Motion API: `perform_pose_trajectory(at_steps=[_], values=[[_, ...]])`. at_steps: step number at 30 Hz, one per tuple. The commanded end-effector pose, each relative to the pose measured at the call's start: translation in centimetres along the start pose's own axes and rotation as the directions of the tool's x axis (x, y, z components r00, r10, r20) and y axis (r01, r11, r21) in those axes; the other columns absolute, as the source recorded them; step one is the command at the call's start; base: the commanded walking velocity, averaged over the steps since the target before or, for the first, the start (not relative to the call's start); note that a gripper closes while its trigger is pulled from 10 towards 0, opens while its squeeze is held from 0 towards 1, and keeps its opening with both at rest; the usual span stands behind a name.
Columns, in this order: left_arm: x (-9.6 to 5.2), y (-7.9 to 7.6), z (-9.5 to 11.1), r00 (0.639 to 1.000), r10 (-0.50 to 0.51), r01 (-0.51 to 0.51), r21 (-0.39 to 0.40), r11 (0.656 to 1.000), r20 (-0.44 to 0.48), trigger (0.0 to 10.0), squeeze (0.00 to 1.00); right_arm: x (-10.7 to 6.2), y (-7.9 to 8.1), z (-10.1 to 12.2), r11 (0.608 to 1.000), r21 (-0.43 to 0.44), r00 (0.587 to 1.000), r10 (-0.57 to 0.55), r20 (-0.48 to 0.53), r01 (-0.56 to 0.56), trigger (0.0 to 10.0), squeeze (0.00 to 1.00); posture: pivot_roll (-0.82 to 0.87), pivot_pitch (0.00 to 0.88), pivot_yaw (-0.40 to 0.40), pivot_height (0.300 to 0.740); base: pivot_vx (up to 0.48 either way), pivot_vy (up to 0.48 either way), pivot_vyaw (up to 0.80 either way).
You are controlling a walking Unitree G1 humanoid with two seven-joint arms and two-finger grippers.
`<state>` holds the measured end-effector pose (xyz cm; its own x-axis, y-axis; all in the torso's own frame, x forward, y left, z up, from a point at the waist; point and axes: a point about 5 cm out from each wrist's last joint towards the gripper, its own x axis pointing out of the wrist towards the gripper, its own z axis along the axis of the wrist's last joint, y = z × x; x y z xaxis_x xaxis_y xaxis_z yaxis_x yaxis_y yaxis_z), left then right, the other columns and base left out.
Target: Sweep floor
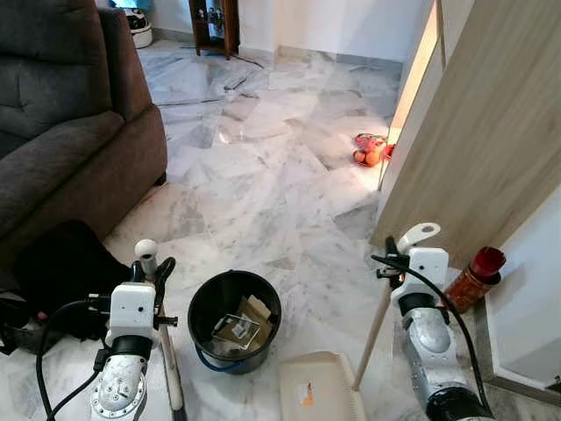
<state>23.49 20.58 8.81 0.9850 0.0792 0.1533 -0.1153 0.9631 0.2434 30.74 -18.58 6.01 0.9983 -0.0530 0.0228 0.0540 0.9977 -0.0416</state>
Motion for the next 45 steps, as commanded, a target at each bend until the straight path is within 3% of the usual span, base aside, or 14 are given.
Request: perform_pose_trajectory(at_steps=[1,19,45], values=[[0.07,0.07,0.24,1.0,-0.011,0.011,0.021,1.0,0.023,10.0,0.0,0.37,-0.08,0.66,1.0,0.007,1.0,-0.003,0.029,0.002,10.0,0.0,0.14,0.041,-0.008,0.74,0.0,0.0,0.0],[0.06,-0.23,0.3,1.0,-0.01,0.01,0.009,1.0,0.025,10.0,0.0,0.54,0.39,0.8,1.0,0.003,0.999,0.018,0.033,-0.018,10.0,0.0,0.13,0.061,-0.015,0.74,0.0,0.0,0.0],[0.15,-0.4,0.5,0.999,-0.005,0.005,0.005,1.0,0.033,10.0,0.0,0.7,0.55,1.0,1.0,0.011,0.999,0.028,0.041,-0.029,10.0,0.0,0.14,0.071,-0.023,0.74,-0.249,0.0,0.0]])
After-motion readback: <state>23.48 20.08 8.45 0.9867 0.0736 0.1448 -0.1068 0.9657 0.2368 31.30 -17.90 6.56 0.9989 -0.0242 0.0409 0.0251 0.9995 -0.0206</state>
